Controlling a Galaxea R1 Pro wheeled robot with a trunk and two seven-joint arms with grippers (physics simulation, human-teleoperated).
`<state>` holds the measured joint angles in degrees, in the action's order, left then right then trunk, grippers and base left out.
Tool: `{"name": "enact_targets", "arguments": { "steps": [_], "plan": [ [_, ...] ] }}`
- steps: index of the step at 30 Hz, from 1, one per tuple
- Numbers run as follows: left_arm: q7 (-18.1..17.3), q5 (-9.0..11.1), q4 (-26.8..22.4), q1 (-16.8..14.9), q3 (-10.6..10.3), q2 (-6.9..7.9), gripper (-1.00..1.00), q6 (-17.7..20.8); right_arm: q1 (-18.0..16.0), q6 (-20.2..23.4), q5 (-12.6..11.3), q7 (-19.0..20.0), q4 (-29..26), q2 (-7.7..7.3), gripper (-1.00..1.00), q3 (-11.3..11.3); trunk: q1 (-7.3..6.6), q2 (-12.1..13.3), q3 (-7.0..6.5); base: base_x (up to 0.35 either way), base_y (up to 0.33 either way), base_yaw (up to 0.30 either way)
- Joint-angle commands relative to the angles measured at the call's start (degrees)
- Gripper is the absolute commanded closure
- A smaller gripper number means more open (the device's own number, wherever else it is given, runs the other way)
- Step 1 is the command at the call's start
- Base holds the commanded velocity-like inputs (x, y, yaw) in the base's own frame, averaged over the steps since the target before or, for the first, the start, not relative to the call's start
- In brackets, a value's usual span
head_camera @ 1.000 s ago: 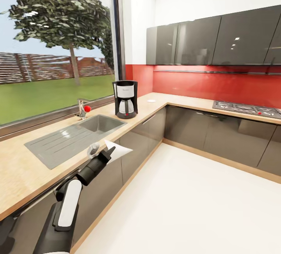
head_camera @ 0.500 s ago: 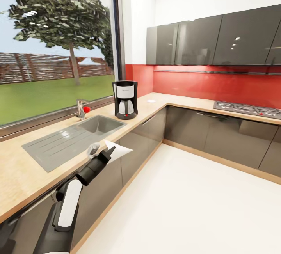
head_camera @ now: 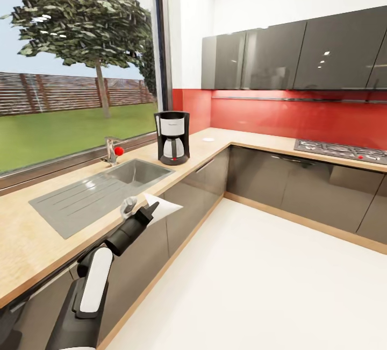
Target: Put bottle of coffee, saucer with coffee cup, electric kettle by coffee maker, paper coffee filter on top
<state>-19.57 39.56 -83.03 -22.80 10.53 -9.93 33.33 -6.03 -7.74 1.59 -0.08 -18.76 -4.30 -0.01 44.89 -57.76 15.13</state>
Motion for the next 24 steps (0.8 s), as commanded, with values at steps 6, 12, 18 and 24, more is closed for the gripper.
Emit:
{"name": "enact_targets", "arguments": {
  "steps": [6,12,18,24],
  "plan": [
    [-0.03,0.08,-0.02,-0.05,0.11,-0.07,1.0,0.42,-0.04,-0.17,0.16,-0.01,0.04,-0.01,-1.0,0.01,0.0,-0.05,0.07,0.044,0.0,0.0],
    [-0.03,0.08,-0.02,-0.05,0.13,-0.07,1.0,0.42,-0.04,-0.17,0.16,-0.01,0.04,-0.01,-1.0,0.01,0.0,-0.05,0.07,0.008,0.0,0.0],
    [-0.03,0.08,-0.02,-0.05,0.12,-0.07,1.0,0.42,-0.04,-0.17,0.16,-0.04,0.04,-0.01,-1.0,0.01,0.0,-0.05,0.07,0.005,0.0,0.0],
    [-0.03,0.08,-0.02,-0.05,0.1,-0.07,1.0,0.42,-0.04,-0.17,0.16,-0.09,0.04,-0.01,-1.0,0.01,0.0,-0.05,0.07,0.169,0.0,0.0]
  ]
}}
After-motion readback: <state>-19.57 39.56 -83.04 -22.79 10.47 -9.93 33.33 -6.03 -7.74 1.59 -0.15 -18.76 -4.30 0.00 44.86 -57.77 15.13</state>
